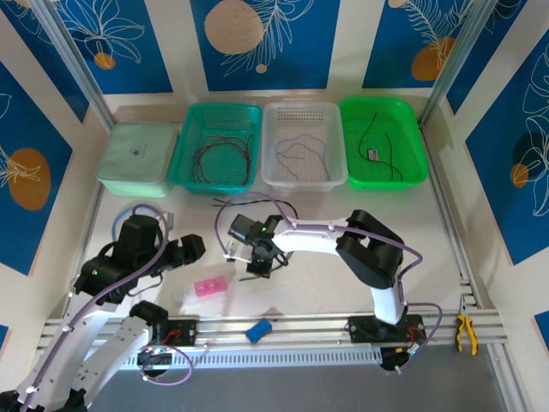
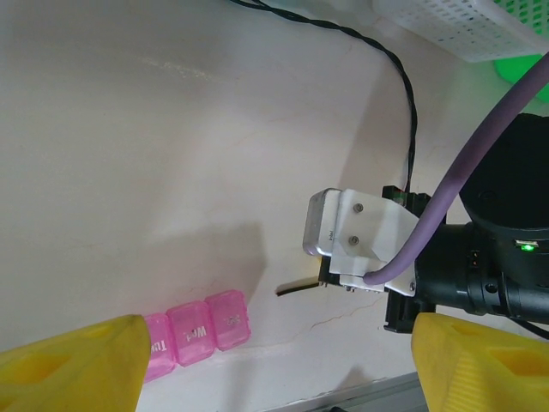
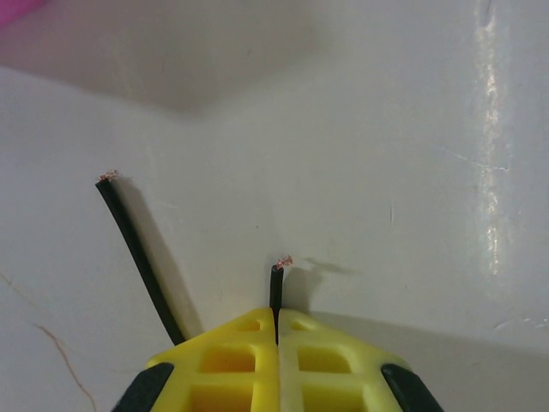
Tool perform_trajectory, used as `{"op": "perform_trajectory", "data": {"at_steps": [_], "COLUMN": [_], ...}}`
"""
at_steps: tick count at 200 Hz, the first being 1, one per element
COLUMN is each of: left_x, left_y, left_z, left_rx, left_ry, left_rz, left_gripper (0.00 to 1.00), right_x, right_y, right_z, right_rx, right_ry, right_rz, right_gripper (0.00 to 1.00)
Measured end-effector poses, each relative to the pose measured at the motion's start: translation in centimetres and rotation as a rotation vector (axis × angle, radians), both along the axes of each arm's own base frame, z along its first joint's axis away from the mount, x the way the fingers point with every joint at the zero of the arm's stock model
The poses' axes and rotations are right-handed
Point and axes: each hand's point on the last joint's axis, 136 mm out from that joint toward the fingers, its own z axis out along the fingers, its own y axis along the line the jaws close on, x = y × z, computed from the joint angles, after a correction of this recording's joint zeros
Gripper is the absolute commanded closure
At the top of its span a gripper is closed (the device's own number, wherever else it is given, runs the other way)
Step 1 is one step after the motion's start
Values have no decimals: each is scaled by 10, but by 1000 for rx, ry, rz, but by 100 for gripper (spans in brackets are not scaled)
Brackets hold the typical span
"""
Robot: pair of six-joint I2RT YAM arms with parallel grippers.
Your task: Untangle the cables
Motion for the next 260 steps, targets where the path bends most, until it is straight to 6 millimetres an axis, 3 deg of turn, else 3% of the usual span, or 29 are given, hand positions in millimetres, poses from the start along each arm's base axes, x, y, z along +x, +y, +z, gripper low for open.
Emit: {"op": "perform_trajectory", "data": {"at_steps": [21,33,89,151,196,228,260], "left_x": [0,0,5,28,46,54,56], "left_y": [0,0,-2,-18,-47,-80,-110], "left_z": [3,5,16,48,74,94,101], "left_rx": [-1,-2,-5,-67,-152,-191,-209], "left_ry": [-3,-10,-56,-164,-244,-291,-310], "left_rz": [-1,-3,-20,-46,-118,-207,-276], "left_gripper": [21,21,23,26,27,29,33], "right_x": [12,20,49,64,72,83,89], "right_y": [6,9,11,-22,-35,-41,-44], "right_z": [9,23,137,230,259,273,282], "right_rx": [43,86,369,679,819,893,944], "right_ry": [-44,-73,-223,-233,-218,-207,-199], "right_rz": [-16,-31,-131,-342,-460,-551,-601], "right_gripper": [100,100,100,100,100,100,100]}}
